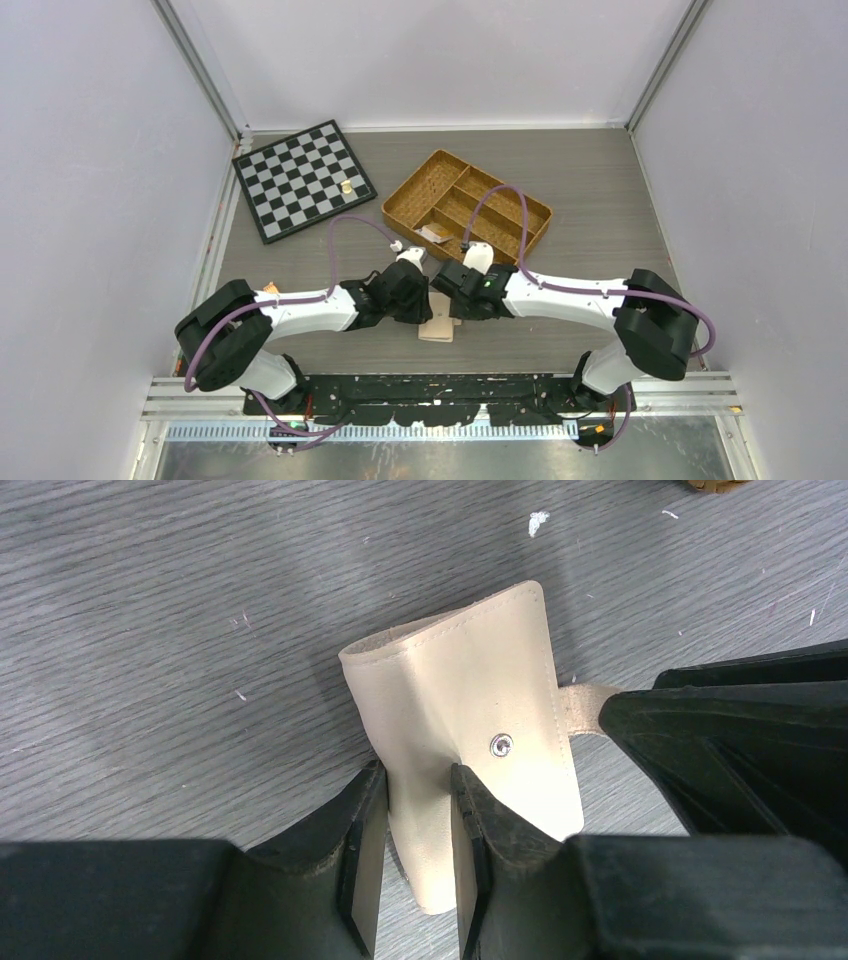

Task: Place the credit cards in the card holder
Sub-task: Close the card holder at the center of the board.

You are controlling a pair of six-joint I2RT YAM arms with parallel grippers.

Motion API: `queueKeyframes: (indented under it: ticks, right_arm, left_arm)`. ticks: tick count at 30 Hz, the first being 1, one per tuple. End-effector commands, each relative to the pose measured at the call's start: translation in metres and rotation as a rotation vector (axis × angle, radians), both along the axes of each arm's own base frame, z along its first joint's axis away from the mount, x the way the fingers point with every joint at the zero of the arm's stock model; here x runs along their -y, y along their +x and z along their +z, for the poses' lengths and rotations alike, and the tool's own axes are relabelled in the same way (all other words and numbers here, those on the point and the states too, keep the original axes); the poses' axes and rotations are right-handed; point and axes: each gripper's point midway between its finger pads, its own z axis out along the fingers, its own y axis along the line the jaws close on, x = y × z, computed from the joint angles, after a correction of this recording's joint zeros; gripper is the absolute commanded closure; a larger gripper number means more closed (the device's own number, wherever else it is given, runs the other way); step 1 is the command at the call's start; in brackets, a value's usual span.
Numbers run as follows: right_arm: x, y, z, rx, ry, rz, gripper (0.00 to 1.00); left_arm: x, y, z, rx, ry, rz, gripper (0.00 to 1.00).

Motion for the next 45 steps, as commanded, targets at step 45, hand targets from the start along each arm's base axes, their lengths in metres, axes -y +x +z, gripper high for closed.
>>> queueKeyframes:
  ticks: [45]
  right_arm:
    - [-0.013, -0.003, 0.024, 0.110, 0.255, -0.017, 1.00]
  left_arm:
    - [-0.010, -0.014, -0.026, -0.045, 0.100, -0.039, 0.72]
